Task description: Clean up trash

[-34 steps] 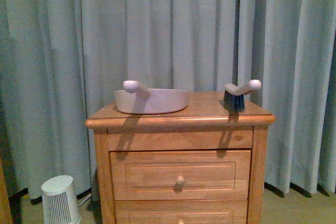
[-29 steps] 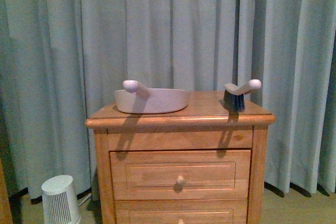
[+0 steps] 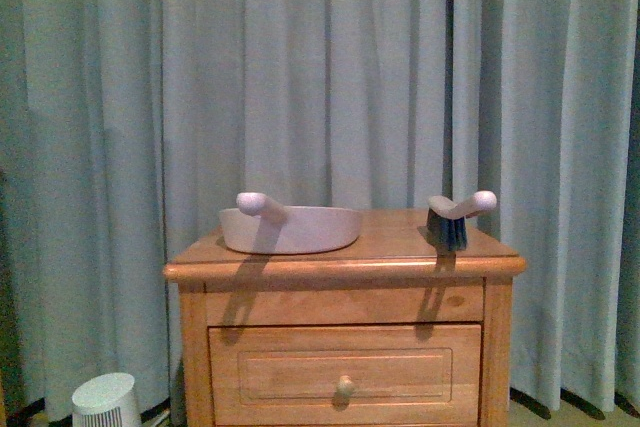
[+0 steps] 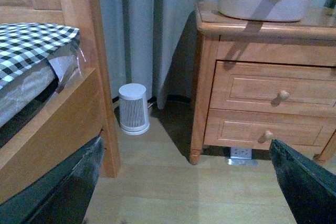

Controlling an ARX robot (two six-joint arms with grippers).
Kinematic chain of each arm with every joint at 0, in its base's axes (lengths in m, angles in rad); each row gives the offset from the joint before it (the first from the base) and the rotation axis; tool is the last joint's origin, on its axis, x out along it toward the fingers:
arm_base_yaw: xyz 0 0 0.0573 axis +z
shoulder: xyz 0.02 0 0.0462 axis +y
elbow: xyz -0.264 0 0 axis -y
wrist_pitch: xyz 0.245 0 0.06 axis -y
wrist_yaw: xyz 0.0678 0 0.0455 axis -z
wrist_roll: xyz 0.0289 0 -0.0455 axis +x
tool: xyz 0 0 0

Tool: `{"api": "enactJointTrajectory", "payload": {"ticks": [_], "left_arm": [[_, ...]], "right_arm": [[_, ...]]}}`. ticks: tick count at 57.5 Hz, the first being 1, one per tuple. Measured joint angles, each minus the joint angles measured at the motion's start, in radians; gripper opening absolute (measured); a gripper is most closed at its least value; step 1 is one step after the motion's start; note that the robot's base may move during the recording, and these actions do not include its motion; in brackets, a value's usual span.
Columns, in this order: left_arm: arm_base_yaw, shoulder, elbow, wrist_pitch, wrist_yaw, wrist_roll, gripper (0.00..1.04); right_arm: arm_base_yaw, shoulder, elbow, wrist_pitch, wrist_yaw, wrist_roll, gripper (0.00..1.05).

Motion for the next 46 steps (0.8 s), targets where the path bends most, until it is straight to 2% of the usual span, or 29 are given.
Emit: {"api": "enactJointTrajectory", "payload": {"ticks": [46], "left_arm": [[0.000, 0.000, 0.000, 0.000, 0.000, 0.000, 0.97]], "right_arm": [[0.000, 0.000, 0.000, 0.000, 0.000, 0.000, 0.97]]}}
